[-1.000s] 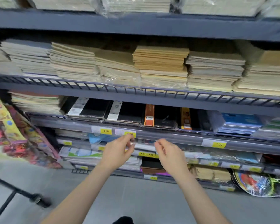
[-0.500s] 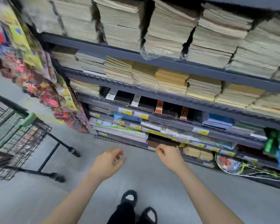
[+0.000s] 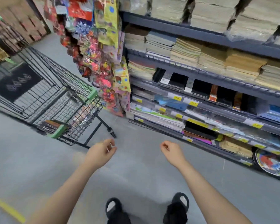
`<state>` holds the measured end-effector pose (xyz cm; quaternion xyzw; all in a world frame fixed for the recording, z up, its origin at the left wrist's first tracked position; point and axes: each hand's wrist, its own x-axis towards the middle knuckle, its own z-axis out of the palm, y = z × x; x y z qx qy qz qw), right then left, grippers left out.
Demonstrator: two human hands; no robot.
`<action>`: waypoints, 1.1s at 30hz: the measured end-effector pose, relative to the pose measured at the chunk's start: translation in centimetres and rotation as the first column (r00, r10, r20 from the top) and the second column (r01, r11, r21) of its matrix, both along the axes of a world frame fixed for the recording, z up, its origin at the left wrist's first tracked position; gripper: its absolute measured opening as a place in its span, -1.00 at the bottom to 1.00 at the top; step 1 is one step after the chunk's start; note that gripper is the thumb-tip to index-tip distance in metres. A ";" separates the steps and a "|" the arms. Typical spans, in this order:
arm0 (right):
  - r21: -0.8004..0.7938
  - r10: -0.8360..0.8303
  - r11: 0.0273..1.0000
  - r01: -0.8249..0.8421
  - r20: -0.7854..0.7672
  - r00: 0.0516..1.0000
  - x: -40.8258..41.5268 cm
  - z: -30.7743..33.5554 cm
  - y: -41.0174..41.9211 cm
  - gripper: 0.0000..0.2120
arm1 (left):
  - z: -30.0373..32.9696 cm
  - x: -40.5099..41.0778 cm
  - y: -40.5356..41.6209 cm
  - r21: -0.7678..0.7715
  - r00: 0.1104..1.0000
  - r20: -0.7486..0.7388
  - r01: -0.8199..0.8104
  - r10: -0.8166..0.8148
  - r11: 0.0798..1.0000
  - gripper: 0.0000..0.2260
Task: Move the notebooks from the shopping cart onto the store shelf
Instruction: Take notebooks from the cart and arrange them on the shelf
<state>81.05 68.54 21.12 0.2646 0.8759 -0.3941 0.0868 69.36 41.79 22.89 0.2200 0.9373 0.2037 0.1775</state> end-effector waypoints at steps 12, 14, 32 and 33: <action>-0.141 -0.050 0.989 0.053 0.027 0.998 -11.8 0.6 -17.3 -0.86 | -0.2 -10.3 -15.5 0.160 0.998 0.036 -0.063 0.058 0.985 -0.92; -0.164 -0.050 0.985 0.055 0.034 0.998 -13.7 0.5 -17.9 -0.87 | -0.8 -12.2 -16.0 0.168 0.998 0.039 -0.055 0.049 0.984 -0.94; -0.388 -0.163 0.909 0.153 0.008 0.987 -36.2 -1.7 -22.7 -0.90 | -2.7 -35.9 -19.4 0.101 0.970 0.218 -0.137 0.112 0.985 -0.90; -0.403 -0.151 0.905 0.135 -0.009 0.988 -37.5 -1.4 -23.5 -0.91 | -3.0 -36.9 -20.0 0.103 0.964 0.235 -0.154 0.127 0.983 -0.90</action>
